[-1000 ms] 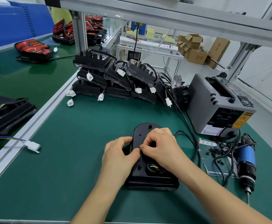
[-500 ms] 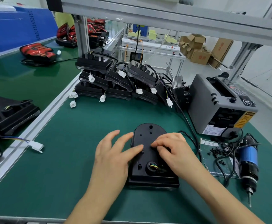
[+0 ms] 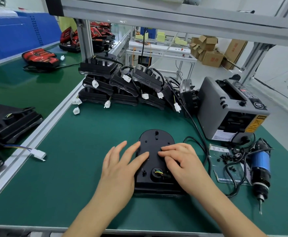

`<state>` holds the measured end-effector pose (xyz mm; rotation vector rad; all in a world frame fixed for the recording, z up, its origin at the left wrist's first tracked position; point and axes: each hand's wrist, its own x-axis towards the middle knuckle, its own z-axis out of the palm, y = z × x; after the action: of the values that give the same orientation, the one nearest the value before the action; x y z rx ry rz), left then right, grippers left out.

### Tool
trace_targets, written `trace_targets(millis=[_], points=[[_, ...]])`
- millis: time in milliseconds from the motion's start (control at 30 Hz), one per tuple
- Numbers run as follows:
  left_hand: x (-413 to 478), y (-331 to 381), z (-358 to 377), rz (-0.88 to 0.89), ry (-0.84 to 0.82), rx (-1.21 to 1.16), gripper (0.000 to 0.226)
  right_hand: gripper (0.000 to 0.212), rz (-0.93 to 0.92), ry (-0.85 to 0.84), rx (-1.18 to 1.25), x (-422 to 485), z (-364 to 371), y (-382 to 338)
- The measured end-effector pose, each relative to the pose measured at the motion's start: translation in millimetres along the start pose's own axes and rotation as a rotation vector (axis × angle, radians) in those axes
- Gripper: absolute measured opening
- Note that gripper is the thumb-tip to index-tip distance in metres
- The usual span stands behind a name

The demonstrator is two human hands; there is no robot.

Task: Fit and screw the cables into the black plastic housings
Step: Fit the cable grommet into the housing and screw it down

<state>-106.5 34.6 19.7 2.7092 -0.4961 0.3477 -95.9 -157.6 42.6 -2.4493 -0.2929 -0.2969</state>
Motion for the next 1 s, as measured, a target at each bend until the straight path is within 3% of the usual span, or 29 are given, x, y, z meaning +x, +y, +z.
trace_targets(millis=[133,233,267,333,433,500,567,700,833,900,1000], points=[[10,-4,0,-0.106,-0.087,-0.268,0.067,0.024,0.042,-0.019,0.073,3,-2,3],[17,-4,-5,-0.243,-0.161,-0.531,0.043,0.022,0.106,0.031,0.03,2,-8,6],[16,-5,-5,-0.284,-0.178,-0.517,0.041,0.023,0.143,0.084,-0.063,0,-12,10],[13,-7,-1,-0.335,-0.233,-0.344,0.069,0.032,0.284,0.134,-0.312,-4,-26,19],[10,-4,3,-0.37,-0.273,-0.313,0.102,0.044,0.596,-0.059,-0.54,-8,-45,30],[11,-2,5,-0.389,-0.253,-0.38,0.098,0.05,0.657,-0.167,-0.531,-6,-47,33],[10,-2,7,-0.401,-0.218,-0.42,0.082,0.051,0.652,-0.162,-0.465,-2,-45,35],[10,-4,8,-0.42,-0.204,-0.444,0.057,0.062,0.576,0.063,-0.137,2,-39,35],[11,-4,10,-0.423,-0.194,-0.471,0.054,0.061,0.553,0.36,0.77,8,-46,29],[11,-5,9,-0.42,-0.2,-0.478,0.055,0.046,0.511,0.352,1.124,12,-48,25],[15,-6,6,-0.408,-0.19,-0.442,0.054,0.041,0.395,0.247,1.205,13,-50,20]])
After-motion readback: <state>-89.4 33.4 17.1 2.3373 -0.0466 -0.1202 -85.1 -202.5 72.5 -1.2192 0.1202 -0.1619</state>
